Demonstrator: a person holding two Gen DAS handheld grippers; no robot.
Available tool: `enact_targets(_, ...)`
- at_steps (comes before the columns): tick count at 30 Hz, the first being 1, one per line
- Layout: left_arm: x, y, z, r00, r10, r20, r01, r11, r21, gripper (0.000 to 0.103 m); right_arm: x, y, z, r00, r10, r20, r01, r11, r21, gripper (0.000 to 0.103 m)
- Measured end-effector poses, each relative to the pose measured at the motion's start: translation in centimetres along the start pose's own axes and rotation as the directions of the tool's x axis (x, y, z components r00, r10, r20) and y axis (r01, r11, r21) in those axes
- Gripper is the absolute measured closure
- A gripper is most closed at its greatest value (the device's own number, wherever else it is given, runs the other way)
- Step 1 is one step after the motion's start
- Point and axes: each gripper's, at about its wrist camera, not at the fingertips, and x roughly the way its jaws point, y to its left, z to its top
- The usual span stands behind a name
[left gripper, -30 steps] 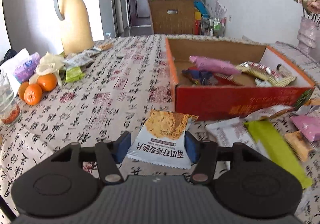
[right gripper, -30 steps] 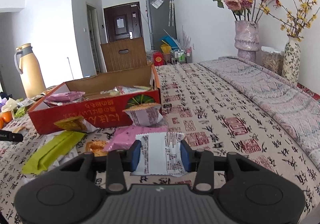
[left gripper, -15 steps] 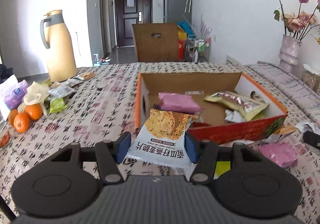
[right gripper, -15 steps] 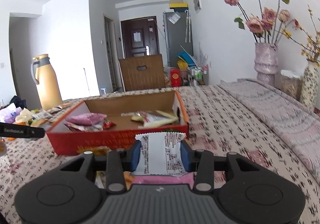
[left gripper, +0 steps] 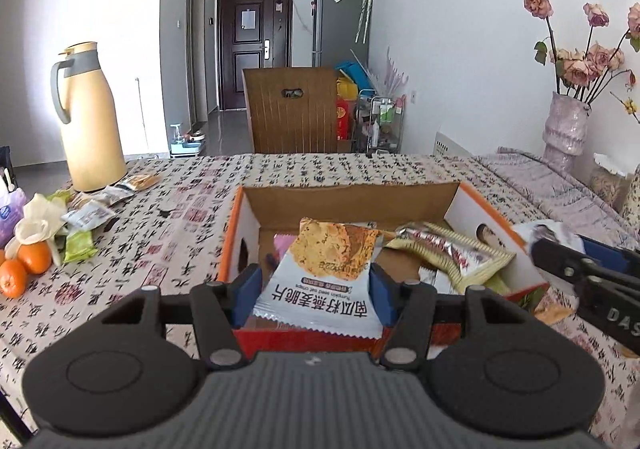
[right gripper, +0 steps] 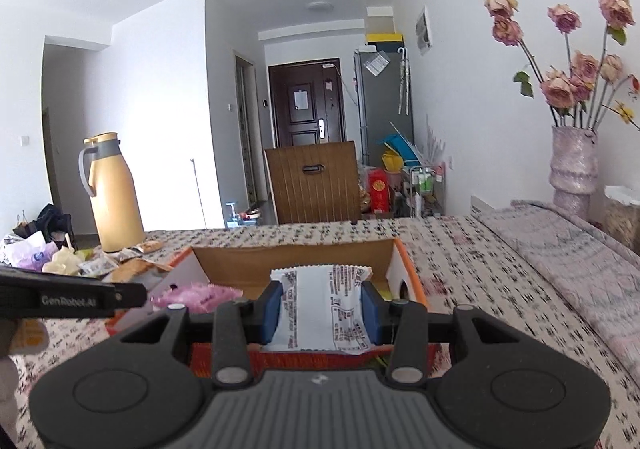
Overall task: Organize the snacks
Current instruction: 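Carry both held packets over the box and open both tools to drop them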
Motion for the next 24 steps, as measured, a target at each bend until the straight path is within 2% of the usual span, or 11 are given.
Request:
enact_targets(12, 4.2, -0.8, 1.9, 1.000, 0.006, 0.011, -0.006, 1.000, -0.014, 0.045, 6.1, 1.1, 2.0, 0.999, 0.040, -0.012, -0.040, 0.999, -0.001, 0.063)
enact_targets(24, 7.4, 0.7, 0.5, 1.000, 0.005, -0.009, -0.006, 0.999, -0.054, 0.045, 10.8, 0.8, 0.2, 0.995, 0.046, -0.085, -0.045, 0.999, 0.016, 0.062)
